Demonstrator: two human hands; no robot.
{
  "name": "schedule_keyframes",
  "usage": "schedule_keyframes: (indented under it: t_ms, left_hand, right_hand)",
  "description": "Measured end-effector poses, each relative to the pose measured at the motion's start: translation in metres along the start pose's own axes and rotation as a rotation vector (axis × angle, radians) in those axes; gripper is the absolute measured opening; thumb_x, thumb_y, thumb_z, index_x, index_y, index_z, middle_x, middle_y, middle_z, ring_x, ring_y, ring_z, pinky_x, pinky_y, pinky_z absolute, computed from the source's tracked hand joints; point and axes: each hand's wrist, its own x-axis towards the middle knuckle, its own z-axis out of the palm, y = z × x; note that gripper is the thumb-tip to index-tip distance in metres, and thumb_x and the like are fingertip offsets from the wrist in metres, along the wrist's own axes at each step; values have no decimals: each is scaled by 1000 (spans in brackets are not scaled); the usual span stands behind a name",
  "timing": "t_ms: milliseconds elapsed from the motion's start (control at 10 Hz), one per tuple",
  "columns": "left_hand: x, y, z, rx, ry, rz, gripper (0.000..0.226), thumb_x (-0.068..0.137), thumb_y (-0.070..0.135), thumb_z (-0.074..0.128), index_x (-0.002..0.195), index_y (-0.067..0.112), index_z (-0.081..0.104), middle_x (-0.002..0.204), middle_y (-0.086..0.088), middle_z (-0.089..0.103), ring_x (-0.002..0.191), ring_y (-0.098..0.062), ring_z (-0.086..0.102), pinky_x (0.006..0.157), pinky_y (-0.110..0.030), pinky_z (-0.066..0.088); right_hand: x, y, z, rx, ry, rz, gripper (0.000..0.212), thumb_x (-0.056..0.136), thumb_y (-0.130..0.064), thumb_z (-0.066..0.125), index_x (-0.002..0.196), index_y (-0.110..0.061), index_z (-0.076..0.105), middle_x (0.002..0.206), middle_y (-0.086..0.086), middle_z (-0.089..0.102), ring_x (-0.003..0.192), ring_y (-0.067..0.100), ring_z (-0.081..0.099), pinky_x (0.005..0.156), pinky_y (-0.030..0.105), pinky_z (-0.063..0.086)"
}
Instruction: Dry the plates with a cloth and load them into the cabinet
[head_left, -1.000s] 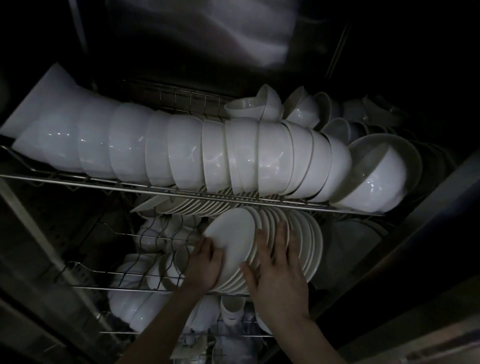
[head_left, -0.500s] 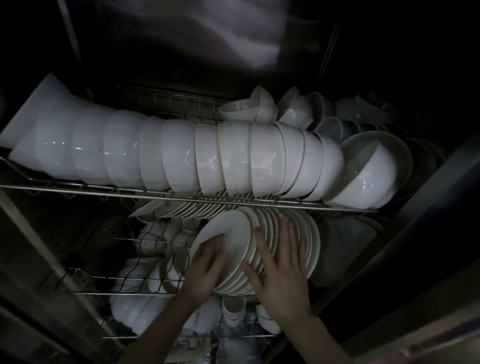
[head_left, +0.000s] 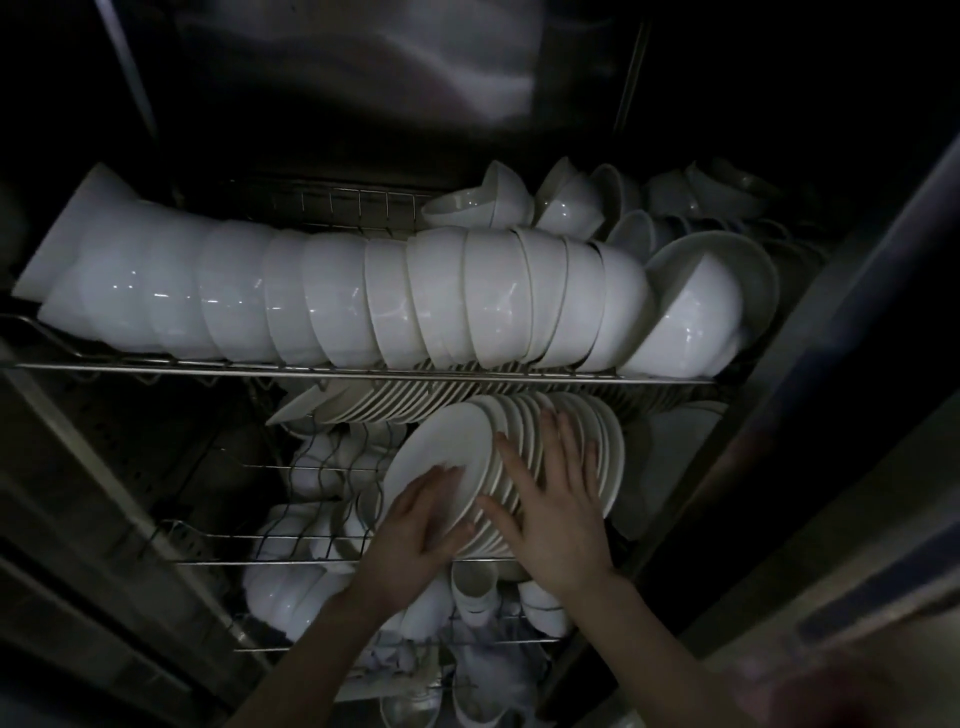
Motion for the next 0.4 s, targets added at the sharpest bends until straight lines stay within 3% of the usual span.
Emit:
schedule_keyframes:
  t_ms: [200, 300, 400]
  left_hand:
    - [-22, 16, -5, 85, 93, 107, 52, 94, 30, 61, 143, 17, 48, 141, 4, 50, 128, -5, 47, 103, -12, 36]
    - [-31, 22, -8, 206, 171, 194, 38, 93, 19, 66, 130, 16, 59, 124, -1, 60, 108, -14, 58, 84, -16, 45]
    - [-35, 32, -8, 346, 188, 289, 26, 91, 21, 64, 116, 14, 66, 106, -2, 65, 88, -19, 62, 69, -23, 48]
  right_hand:
    - [-14, 3, 1, 130, 14, -39, 61, 98, -55, 42, 149, -23, 43, 162, 17, 22, 151, 36, 12, 118, 58, 21]
    - [-26, 9, -1, 193, 48, -64, 56, 99, -48, 48, 146, -18, 48, 159, 17, 29, 149, 35, 21, 118, 55, 26]
    - [-38, 9, -13, 242, 88, -75, 48, 99, -39, 51, 136, -10, 59, 149, 16, 46, 141, 33, 39, 114, 51, 34]
